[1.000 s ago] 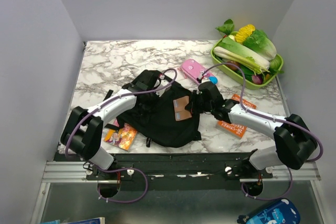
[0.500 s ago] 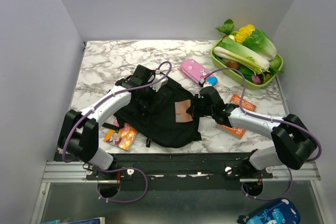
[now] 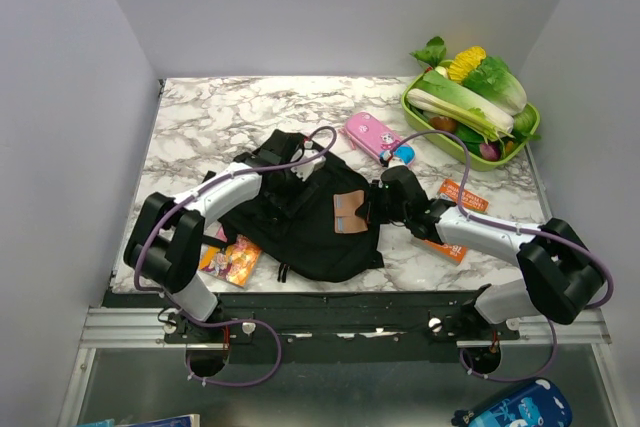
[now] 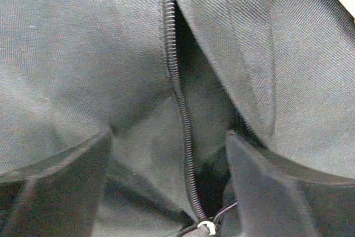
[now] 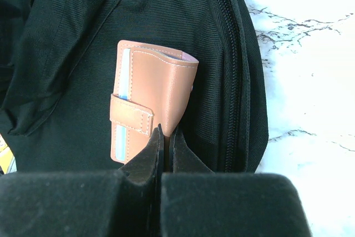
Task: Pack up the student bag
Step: Place the personal item in the student bag, then adjust the student bag at the center of the board.
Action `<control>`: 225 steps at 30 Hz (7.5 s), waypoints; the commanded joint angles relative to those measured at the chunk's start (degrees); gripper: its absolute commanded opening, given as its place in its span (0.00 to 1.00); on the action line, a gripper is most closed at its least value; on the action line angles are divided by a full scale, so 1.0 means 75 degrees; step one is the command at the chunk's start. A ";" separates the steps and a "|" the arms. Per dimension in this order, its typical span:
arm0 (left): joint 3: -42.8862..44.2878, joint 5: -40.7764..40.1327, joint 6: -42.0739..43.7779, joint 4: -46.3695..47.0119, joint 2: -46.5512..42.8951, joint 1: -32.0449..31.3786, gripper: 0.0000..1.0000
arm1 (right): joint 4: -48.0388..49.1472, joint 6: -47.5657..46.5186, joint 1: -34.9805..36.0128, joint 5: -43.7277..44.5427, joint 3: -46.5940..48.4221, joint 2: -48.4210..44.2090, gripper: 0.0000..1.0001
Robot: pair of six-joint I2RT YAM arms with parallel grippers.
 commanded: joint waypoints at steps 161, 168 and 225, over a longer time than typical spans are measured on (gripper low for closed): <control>0.0479 0.2330 -0.0283 -0.1070 -0.1604 0.0702 0.00 | 0.2834 -0.0395 0.0873 -0.1861 0.1601 0.2105 0.03; 0.0478 0.2365 -0.0294 -0.1058 -0.1581 0.0702 0.00 | 0.2856 -0.0313 0.0909 -0.1979 0.2094 0.2527 0.01; -0.0541 -0.0075 -0.0142 -0.2172 -0.2168 0.3597 0.47 | -0.1631 -0.2259 0.0229 0.2145 0.2130 0.1030 0.01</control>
